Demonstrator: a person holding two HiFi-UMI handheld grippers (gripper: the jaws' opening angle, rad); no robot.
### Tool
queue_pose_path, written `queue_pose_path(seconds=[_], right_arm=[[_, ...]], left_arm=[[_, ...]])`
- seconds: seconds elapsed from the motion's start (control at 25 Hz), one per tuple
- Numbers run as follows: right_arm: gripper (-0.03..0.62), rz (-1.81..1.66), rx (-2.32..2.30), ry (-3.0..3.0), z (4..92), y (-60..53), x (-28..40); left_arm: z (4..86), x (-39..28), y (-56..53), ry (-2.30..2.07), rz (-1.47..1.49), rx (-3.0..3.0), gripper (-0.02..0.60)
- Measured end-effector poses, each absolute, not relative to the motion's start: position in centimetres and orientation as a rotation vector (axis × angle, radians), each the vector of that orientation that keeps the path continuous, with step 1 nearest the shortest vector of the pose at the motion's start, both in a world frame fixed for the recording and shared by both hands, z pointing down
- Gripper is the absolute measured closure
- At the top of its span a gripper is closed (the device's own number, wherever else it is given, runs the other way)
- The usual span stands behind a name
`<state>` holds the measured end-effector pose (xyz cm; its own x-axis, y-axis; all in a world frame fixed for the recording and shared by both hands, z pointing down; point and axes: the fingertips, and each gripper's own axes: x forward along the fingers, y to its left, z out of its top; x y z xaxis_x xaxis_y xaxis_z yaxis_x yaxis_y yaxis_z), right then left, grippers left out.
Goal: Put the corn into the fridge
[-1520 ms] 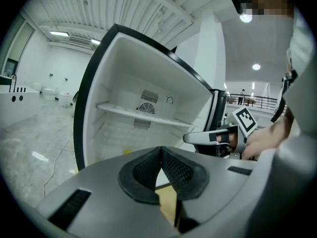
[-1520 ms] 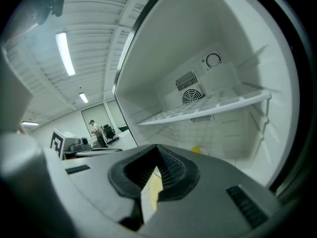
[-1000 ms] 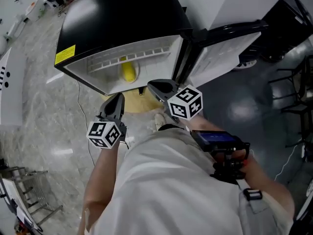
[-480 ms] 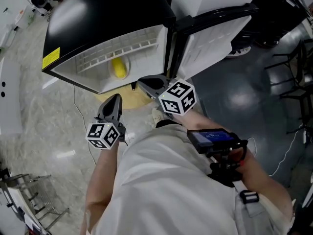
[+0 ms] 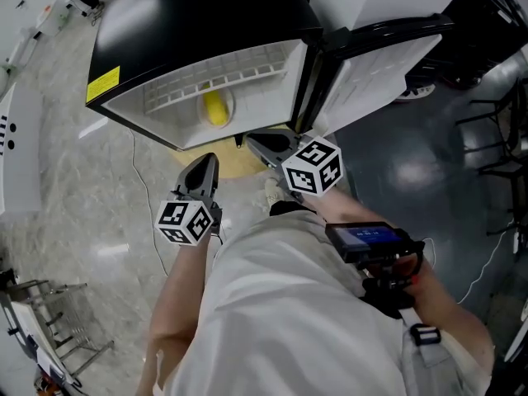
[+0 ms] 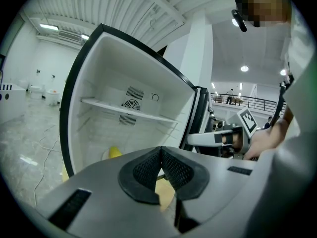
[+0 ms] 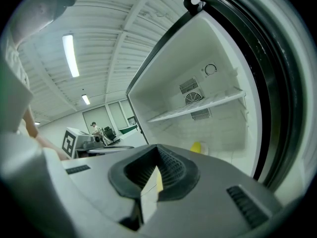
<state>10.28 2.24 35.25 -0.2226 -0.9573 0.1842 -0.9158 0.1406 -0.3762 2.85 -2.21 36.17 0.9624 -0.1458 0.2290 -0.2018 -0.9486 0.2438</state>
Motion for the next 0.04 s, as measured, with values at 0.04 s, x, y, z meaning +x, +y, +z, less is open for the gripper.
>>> queue_pose_path(seconds=[0.04], right_arm=[[0.587,-0.643,-1.895,2.294,35.45,2.25,10.23]], left_arm=[[36.2,2.9,-2.22,-0.254,0.302,2.846,0.574]])
